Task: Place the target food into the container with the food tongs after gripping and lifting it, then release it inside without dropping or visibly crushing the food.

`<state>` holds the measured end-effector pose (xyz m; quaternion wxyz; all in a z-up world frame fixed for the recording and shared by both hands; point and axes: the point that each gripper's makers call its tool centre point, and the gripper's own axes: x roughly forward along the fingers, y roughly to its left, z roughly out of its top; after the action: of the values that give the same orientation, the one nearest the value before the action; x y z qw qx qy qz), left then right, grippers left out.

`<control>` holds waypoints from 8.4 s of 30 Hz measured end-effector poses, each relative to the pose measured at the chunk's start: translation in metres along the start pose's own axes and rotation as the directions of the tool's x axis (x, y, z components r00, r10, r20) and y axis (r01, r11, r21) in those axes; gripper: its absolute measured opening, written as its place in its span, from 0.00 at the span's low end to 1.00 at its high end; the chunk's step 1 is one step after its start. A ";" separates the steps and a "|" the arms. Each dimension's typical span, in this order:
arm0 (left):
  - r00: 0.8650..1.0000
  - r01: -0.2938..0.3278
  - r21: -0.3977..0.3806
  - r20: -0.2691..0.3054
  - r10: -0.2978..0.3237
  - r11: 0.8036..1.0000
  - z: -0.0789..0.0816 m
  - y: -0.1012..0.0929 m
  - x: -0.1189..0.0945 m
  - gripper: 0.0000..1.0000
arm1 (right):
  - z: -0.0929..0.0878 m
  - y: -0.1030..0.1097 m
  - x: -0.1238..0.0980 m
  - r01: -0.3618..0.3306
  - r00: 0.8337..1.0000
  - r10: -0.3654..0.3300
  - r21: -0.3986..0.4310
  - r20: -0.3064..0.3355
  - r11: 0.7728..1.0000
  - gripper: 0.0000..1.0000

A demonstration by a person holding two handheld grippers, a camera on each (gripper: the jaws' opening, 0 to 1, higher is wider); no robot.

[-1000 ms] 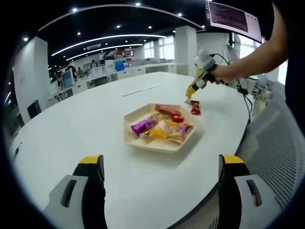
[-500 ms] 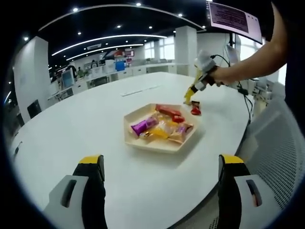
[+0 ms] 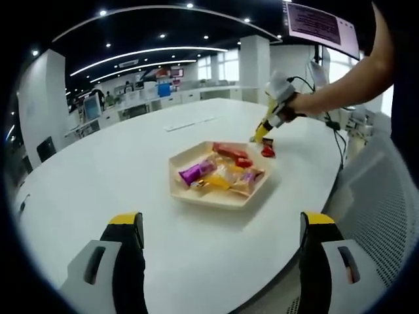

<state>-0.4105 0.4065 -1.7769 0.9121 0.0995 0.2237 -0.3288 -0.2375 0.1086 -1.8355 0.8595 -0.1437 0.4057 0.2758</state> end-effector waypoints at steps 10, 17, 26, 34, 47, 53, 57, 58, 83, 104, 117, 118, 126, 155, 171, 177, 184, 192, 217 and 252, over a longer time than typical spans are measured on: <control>1.000 -0.002 -0.001 0.000 0.002 1.000 0.000 0.001 0.000 0.95 | 0.002 0.003 0.002 -0.036 0.999 0.036 -0.075 -0.003 0.997 0.25; 1.000 -0.002 -0.003 -0.001 0.002 1.000 0.000 0.001 0.000 0.95 | 0.005 0.004 0.002 -0.056 0.998 0.059 -0.105 0.017 0.993 0.26; 1.000 -0.006 -0.007 0.002 0.006 1.000 0.000 0.001 -0.001 0.95 | 0.004 0.009 0.001 -0.077 0.997 0.079 -0.107 0.008 0.991 0.18; 1.000 -0.007 -0.008 0.003 0.007 1.000 0.000 0.002 -0.001 0.95 | 0.008 0.007 0.000 -0.067 0.997 0.070 -0.113 0.020 0.991 0.17; 1.000 -0.008 -0.008 0.003 0.008 1.000 0.000 0.002 -0.001 0.95 | 0.028 -0.003 -0.017 -0.053 0.995 0.062 -0.111 0.076 0.992 0.18; 1.000 -0.006 -0.006 0.003 0.006 1.000 0.000 0.002 -0.001 0.95 | 0.045 0.008 -0.024 -0.063 0.991 0.078 -0.135 0.107 0.989 0.18; 1.000 -0.006 -0.007 0.004 0.006 1.000 0.000 0.002 -0.001 0.95 | 0.054 0.019 -0.027 -0.077 0.987 0.097 -0.150 0.127 0.986 0.18; 1.000 -0.007 -0.006 0.004 0.007 1.000 0.000 0.002 -0.001 0.95 | 0.056 0.021 -0.028 -0.082 0.986 0.102 -0.154 0.131 0.985 0.18; 1.000 -0.004 -0.009 0.011 0.004 1.000 0.001 0.001 -0.001 0.96 | 0.135 0.157 -0.055 -0.256 0.912 0.341 -0.334 0.228 0.907 0.18; 1.000 -0.012 -0.006 0.014 0.012 1.000 0.002 0.003 -0.001 0.95 | 0.142 0.195 -0.064 -0.322 0.874 0.431 -0.396 0.225 0.860 0.23; 1.000 -0.012 -0.004 0.015 0.012 1.000 0.002 0.003 -0.002 0.95 | 0.150 0.191 -0.073 -0.322 0.858 0.446 -0.411 0.255 0.853 0.24; 1.000 -0.012 -0.005 0.014 0.012 1.000 0.002 0.003 -0.002 0.95 | 0.152 0.191 -0.075 -0.319 0.852 0.450 -0.416 0.267 0.852 0.24; 1.000 -0.015 -0.005 0.018 0.015 1.000 0.003 0.004 -0.002 0.95 | 0.156 0.179 -0.082 -0.317 0.849 0.448 -0.408 0.279 0.856 0.25; 1.000 -0.011 -0.005 0.013 0.011 1.000 0.002 0.002 -0.001 0.96 | 0.127 0.087 -0.092 -0.240 0.894 0.351 -0.362 0.278 0.900 0.27; 1.000 -0.005 -0.003 0.004 0.005 1.000 0.000 0.002 -0.001 0.96 | 0.104 0.039 -0.092 -0.206 0.915 0.309 -0.357 0.261 0.911 0.27; 1.000 -0.001 -0.002 0.001 0.001 1.000 0.000 0.001 0.000 0.95 | 0.092 0.029 -0.092 -0.220 0.914 0.320 -0.357 0.249 0.908 0.28; 1.000 -0.004 -0.002 -0.001 0.004 1.000 -0.001 0.001 0.000 0.95 | 0.087 0.025 -0.090 -0.232 0.912 0.334 -0.372 0.237 0.898 0.28; 1.000 -0.006 -0.002 -0.004 0.006 1.000 -0.001 0.002 0.000 0.95 | 0.065 0.029 -0.073 -0.316 0.905 0.396 -0.380 0.153 0.869 0.27; 1.000 -0.010 -0.001 -0.007 0.010 1.000 -0.002 0.002 0.000 0.95 | 0.010 0.038 -0.030 -0.405 0.905 0.426 -0.321 -0.005 0.856 0.26; 1.000 0.001 0.004 -0.012 -0.001 1.000 -0.002 0.000 0.000 0.95 | -0.017 0.055 -0.036 -0.436 0.895 0.431 -0.428 -0.114 0.792 0.28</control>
<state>-0.4115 0.4072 -1.7791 0.9104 0.1033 0.2285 -0.3292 -0.2988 0.1317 -1.8189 0.7155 -0.2400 0.3589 0.5492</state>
